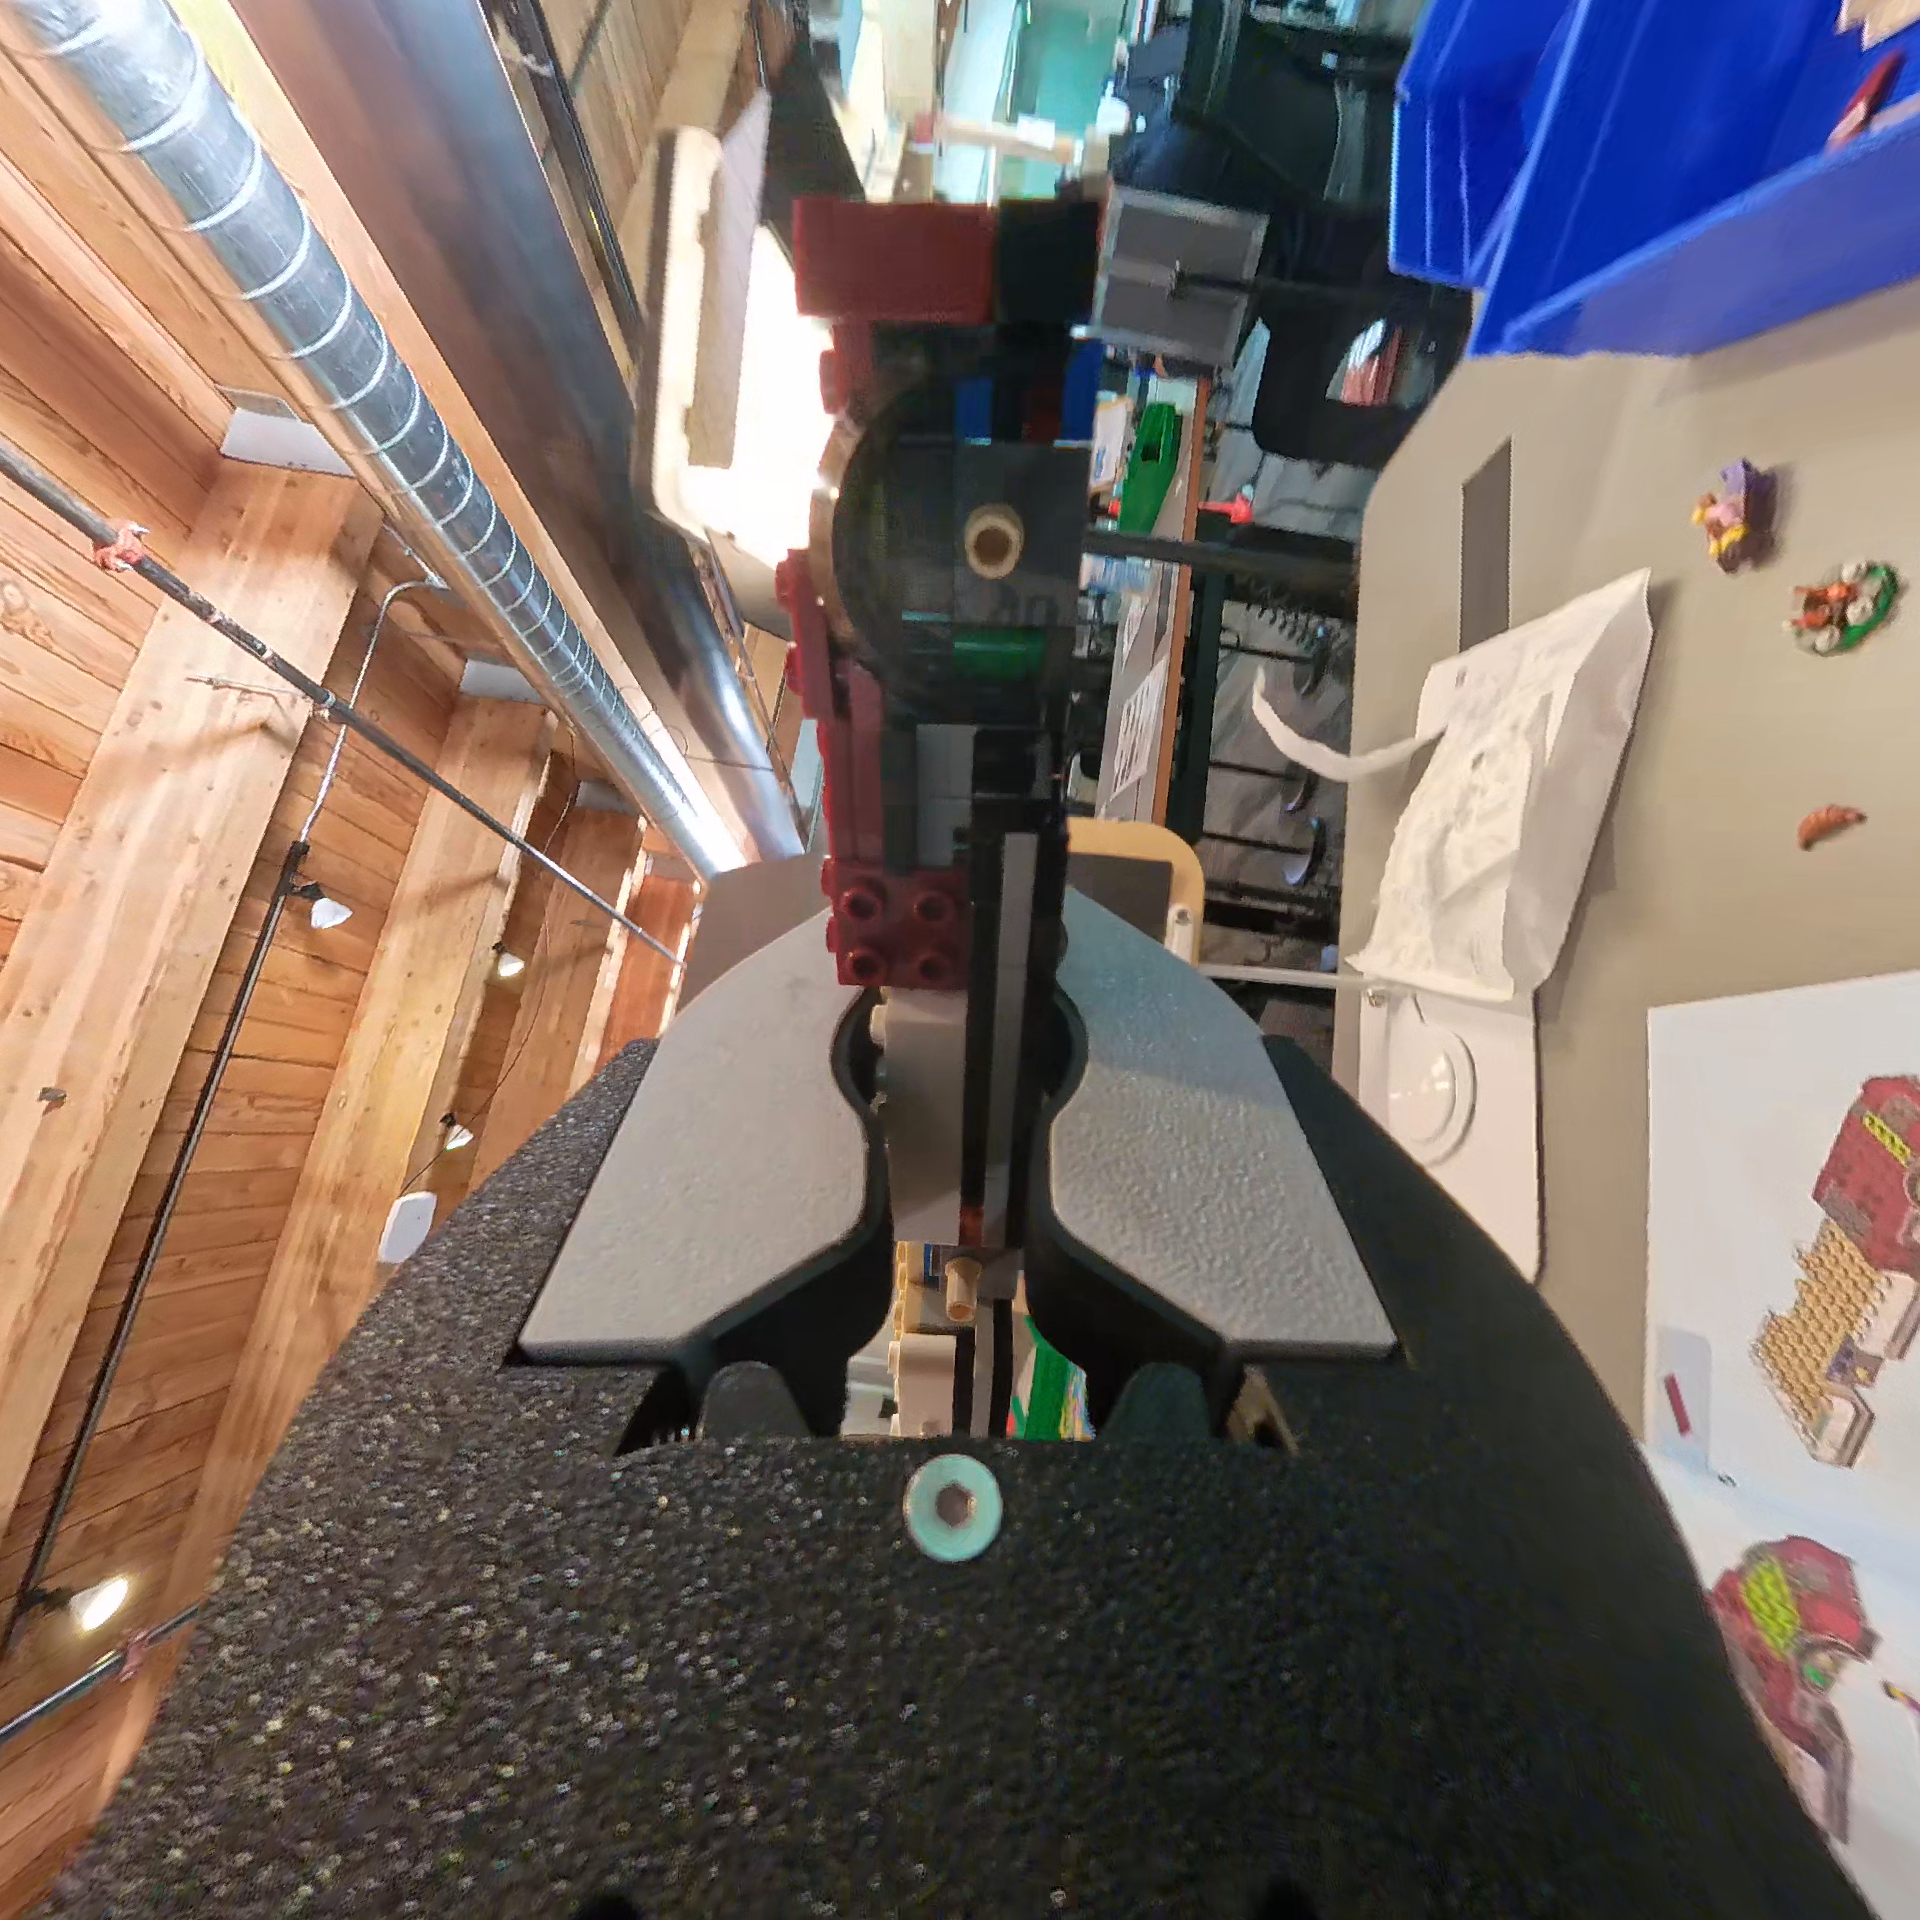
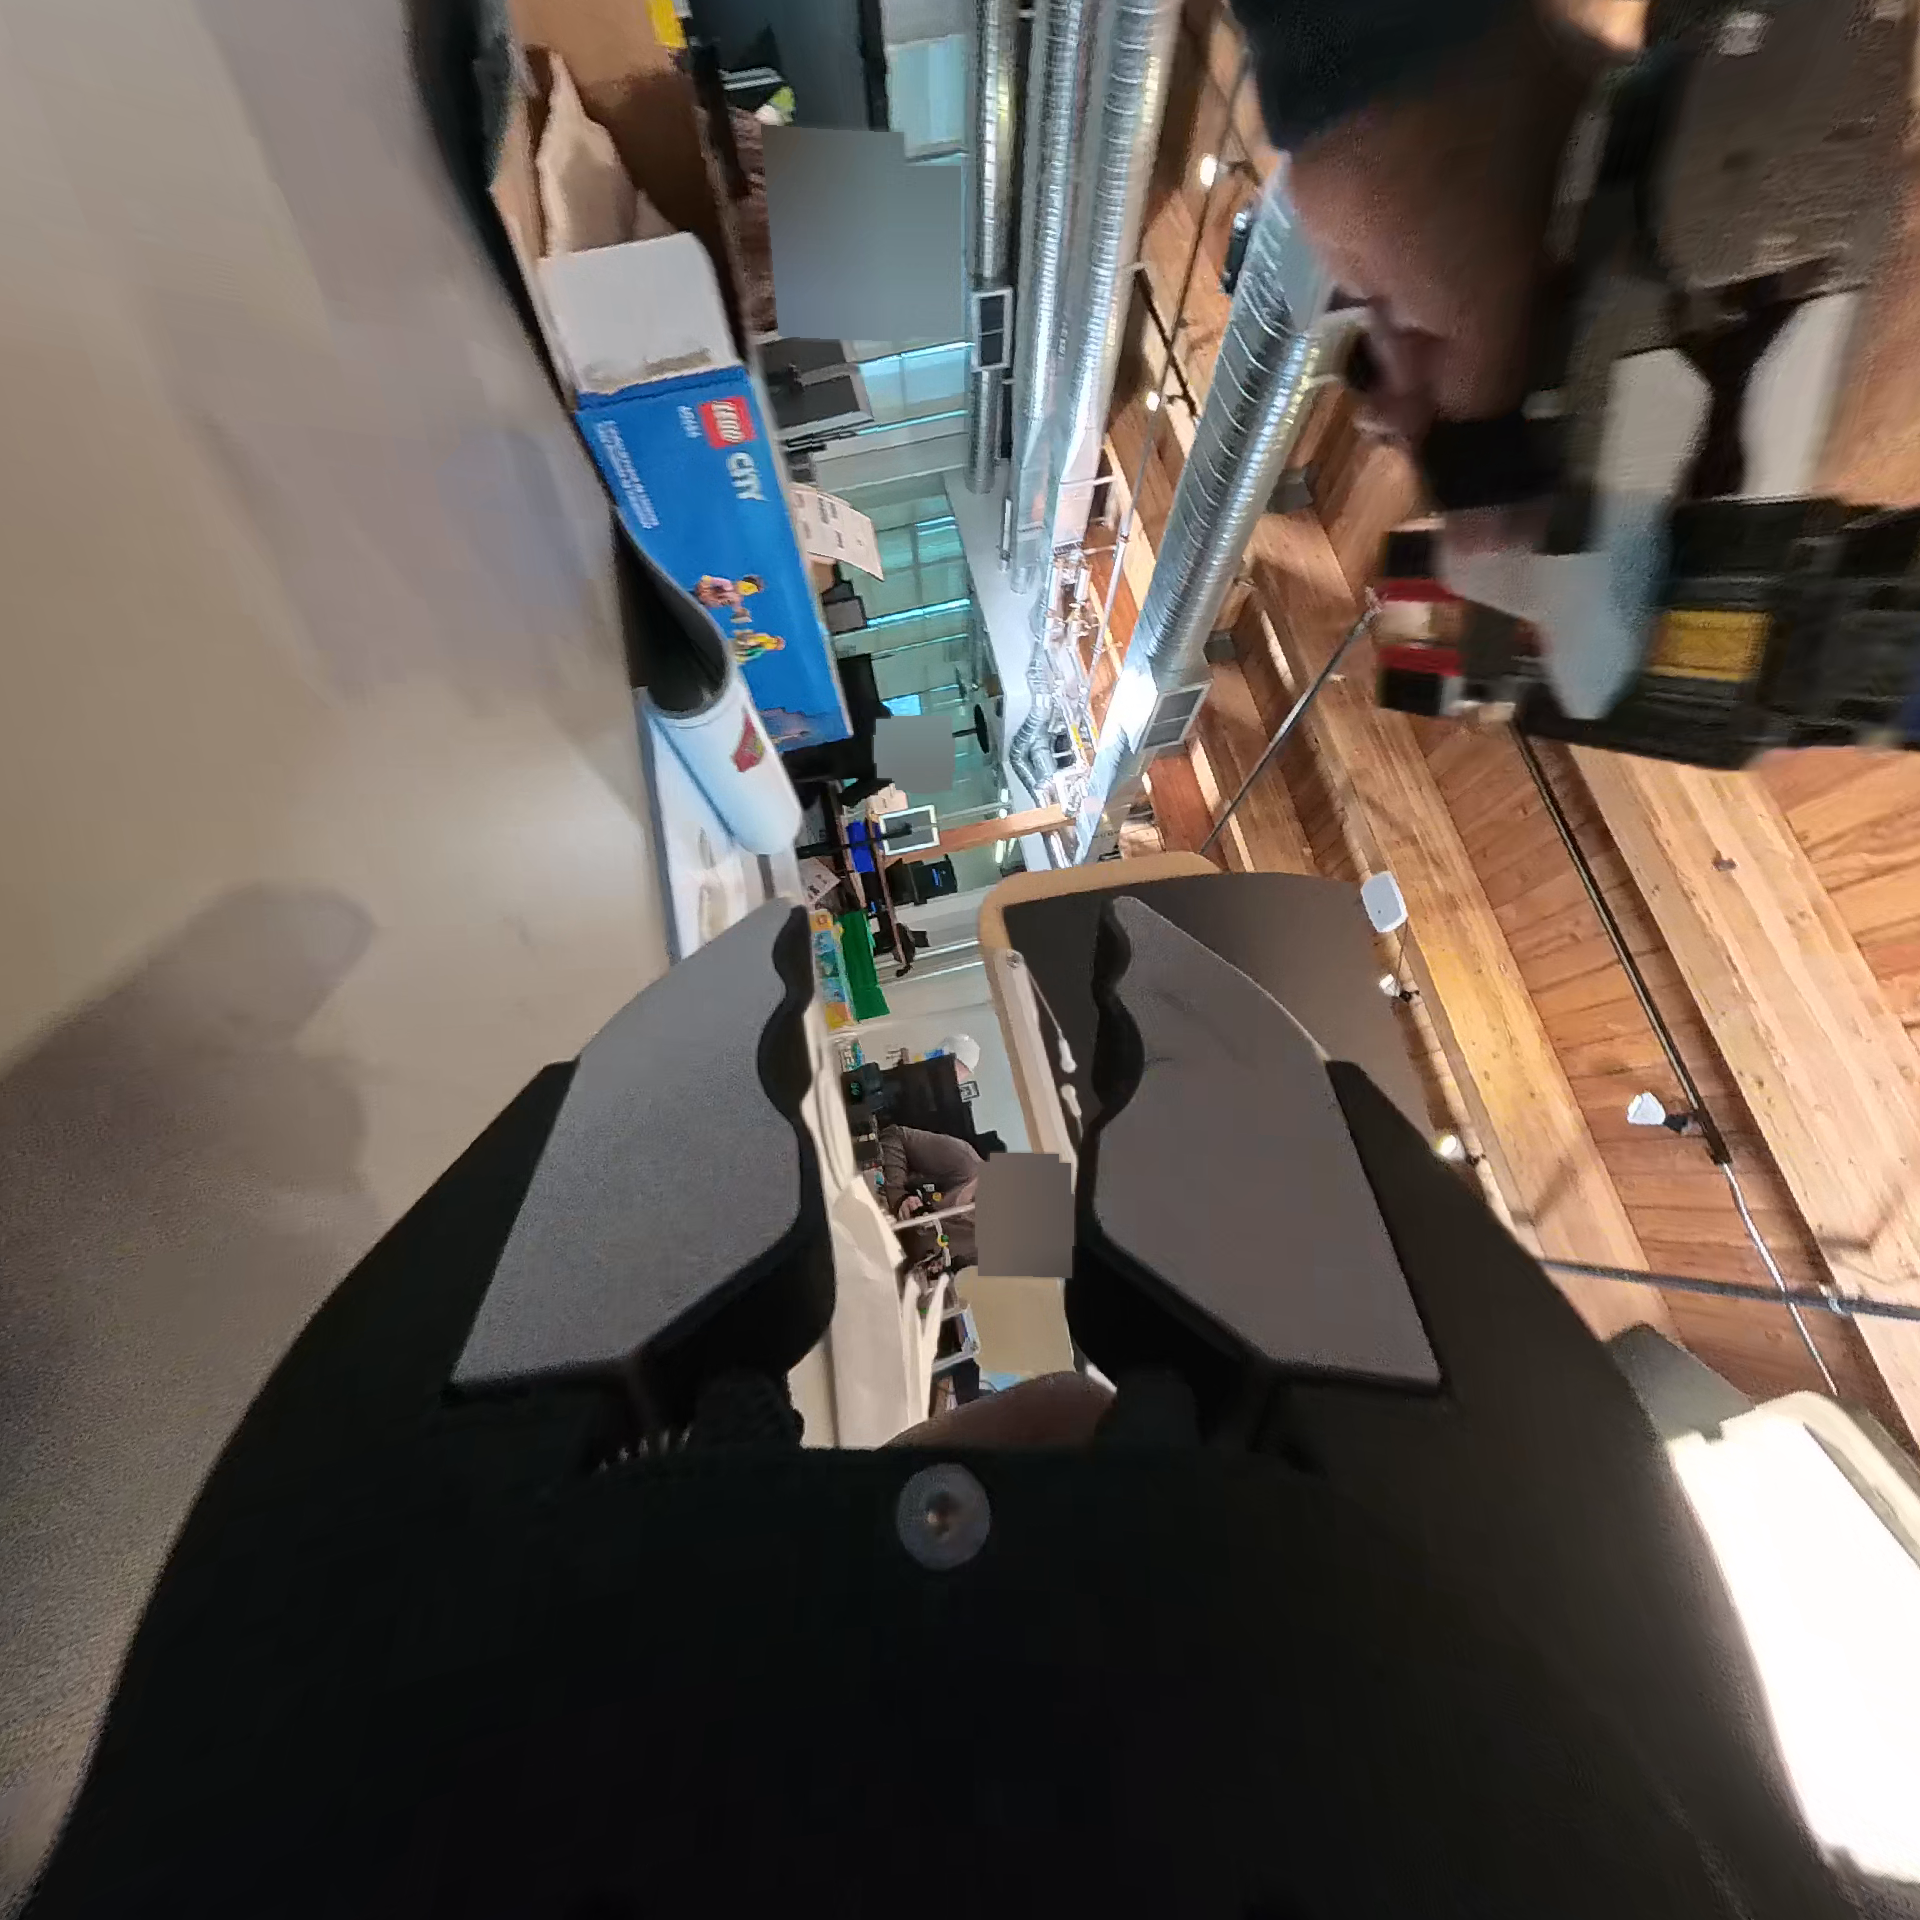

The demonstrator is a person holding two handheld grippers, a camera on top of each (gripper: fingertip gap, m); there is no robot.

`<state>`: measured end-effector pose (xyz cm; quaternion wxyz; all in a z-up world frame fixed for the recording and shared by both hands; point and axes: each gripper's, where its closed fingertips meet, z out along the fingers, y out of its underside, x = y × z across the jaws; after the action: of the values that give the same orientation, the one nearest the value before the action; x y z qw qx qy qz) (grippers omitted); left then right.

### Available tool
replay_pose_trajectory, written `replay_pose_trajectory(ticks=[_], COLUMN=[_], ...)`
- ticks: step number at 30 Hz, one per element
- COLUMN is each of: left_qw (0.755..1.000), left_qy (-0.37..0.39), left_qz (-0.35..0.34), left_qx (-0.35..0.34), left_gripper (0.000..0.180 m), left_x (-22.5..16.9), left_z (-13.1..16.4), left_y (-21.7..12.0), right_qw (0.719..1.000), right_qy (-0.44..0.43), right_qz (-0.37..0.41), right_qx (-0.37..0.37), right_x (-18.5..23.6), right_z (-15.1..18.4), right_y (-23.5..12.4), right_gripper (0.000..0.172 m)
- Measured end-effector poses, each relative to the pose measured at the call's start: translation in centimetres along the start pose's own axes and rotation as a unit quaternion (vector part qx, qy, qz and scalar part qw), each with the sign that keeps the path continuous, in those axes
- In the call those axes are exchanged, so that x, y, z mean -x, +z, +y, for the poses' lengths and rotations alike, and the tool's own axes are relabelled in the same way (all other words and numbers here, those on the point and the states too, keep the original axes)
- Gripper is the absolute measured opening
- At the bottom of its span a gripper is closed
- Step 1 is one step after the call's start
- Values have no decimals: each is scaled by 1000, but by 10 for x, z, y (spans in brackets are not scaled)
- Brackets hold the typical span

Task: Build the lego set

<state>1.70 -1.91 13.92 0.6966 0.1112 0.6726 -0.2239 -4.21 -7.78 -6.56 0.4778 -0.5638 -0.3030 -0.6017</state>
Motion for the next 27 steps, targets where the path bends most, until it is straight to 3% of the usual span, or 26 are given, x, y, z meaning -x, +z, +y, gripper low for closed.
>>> replay_pose_trajectory(ticks=[7, 15, 18, 27], left_qw=[998, 996, 993, 991], left_qy=[29, 12, 50, 45], left_qz=[12, 61, 77, 99], left_qx=[48, 67, 67, 72], left_gripper=[25, 25, 25, 25], left_x=[-118, -207, -220, -231], left_z=[18, 31, 33, 34], left_y=[9, 11, 7, 4], right_qw=[997, 998, 997, 996], right_qy=[33, 3, -21, -43], right_qz=[55, 13, -11, -69], right_qx=[31, 65, 67, 45], right_x=[-41, -26, -14, 16], right_z=[13, 32, 37, 33], right_y=[-3, 7, 11, 14], right_gripper=[67, 73, 71, 61])
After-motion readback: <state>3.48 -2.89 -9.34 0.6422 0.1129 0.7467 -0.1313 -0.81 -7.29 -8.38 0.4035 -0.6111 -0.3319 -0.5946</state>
